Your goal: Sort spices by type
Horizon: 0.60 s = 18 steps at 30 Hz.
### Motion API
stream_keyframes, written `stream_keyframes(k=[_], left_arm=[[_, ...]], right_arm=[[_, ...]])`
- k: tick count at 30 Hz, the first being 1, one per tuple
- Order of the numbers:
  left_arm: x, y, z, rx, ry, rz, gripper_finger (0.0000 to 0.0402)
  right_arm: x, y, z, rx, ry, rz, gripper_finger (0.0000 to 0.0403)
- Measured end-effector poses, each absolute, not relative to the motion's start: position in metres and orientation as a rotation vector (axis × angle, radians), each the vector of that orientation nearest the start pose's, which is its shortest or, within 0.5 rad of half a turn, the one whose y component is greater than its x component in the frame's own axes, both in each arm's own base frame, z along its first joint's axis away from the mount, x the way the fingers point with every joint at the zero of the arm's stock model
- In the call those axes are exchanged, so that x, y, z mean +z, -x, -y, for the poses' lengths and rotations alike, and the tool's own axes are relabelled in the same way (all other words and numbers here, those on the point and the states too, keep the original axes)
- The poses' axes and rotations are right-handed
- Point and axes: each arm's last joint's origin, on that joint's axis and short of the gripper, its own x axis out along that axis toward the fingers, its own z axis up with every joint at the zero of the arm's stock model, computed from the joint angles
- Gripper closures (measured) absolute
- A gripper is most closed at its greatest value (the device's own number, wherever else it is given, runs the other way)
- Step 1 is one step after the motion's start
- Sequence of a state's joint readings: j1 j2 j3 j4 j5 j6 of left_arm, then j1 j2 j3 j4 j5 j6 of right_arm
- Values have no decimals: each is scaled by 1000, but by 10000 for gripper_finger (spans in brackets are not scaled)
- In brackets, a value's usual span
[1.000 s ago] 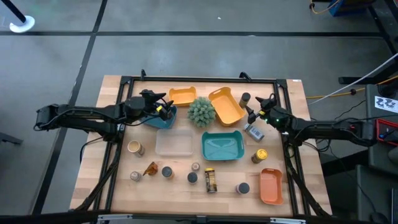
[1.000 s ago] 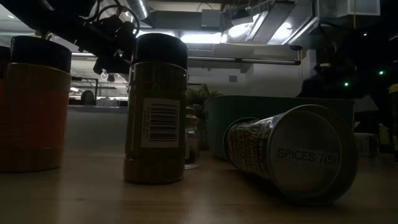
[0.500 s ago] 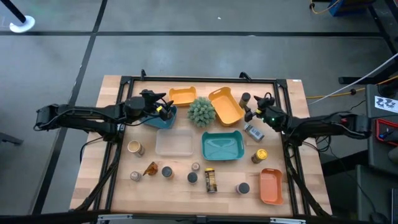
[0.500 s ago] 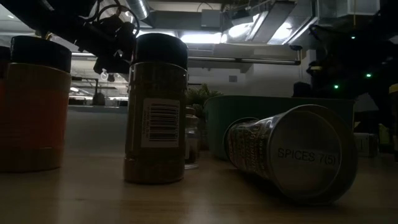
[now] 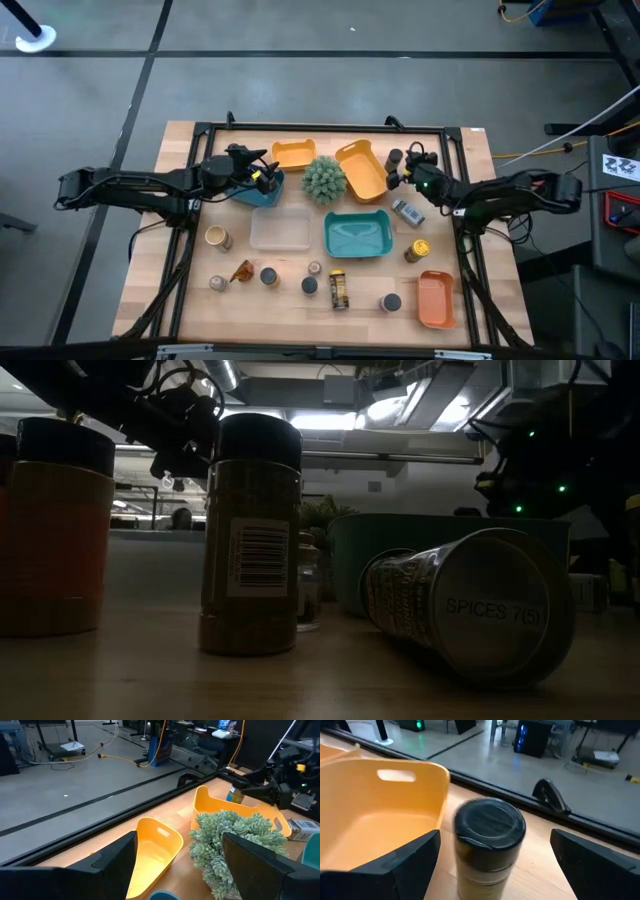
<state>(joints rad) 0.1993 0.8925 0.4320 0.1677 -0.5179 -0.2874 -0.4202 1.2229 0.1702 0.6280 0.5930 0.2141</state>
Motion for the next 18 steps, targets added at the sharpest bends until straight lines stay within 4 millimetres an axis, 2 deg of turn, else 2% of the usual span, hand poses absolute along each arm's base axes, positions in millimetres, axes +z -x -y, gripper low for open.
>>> stream_keyframes(k=[10,14,18], left_arm=[[227,-183,-52,748,226,-191,128],[227,-183,-52,748,226,-191,128],[227,-183,-52,749,226,-191,128]], right_arm=[[128,-156,110,-945,-255,-338,34],[128,-157,110,-911,-266,-340,64],[128,-157,110,-910,-266,-340,111]])
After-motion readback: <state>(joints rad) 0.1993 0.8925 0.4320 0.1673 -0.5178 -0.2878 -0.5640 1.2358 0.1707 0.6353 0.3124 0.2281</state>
